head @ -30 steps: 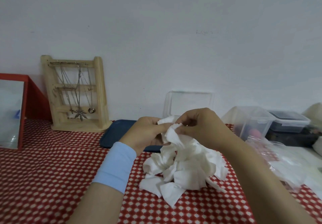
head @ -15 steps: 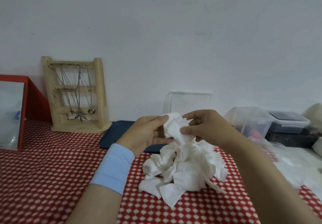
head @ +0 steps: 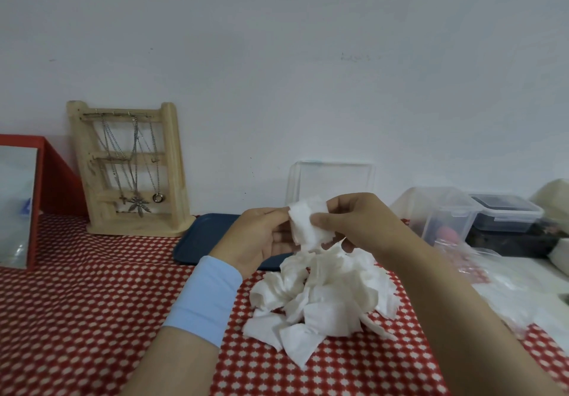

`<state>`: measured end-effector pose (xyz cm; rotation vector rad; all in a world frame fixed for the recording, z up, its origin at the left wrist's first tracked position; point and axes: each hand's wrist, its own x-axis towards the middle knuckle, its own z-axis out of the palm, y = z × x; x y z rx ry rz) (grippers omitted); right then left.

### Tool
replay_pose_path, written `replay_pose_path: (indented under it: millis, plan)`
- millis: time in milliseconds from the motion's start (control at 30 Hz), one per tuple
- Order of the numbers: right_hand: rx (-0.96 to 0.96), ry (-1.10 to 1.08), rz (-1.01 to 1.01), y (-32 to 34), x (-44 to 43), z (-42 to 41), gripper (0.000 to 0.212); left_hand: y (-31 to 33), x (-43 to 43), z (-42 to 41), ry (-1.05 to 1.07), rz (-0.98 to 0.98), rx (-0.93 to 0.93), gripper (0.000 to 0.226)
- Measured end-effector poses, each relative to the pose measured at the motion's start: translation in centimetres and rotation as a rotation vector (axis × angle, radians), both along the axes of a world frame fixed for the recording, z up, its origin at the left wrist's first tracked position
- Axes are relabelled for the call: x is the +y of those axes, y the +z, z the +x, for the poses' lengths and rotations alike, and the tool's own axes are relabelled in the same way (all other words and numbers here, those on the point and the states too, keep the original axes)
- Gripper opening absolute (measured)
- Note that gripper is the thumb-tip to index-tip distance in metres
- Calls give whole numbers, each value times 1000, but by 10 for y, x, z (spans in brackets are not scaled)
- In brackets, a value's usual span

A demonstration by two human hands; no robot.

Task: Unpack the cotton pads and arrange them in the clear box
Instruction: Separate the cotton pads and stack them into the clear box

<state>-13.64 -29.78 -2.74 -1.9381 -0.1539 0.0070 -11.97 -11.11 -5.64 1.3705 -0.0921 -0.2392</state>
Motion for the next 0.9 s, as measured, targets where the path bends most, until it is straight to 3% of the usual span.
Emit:
replay_pose_path:
  millis: [233,600,800,900]
  plan:
    - [-53,-93,41,-2,4,-1,32,1,1,-1,25,27,3,25]
    - [-52,-141,99,-8,7,2,21,5,2,-3,-160,-34,24,37]
    - [-77,-119,123,-7,8,3,6,-1,7,-2,-218,115,-67,34]
    - [-120,-117,155,-8,7,4,12,-1,6,-2,-234,119,-63,34]
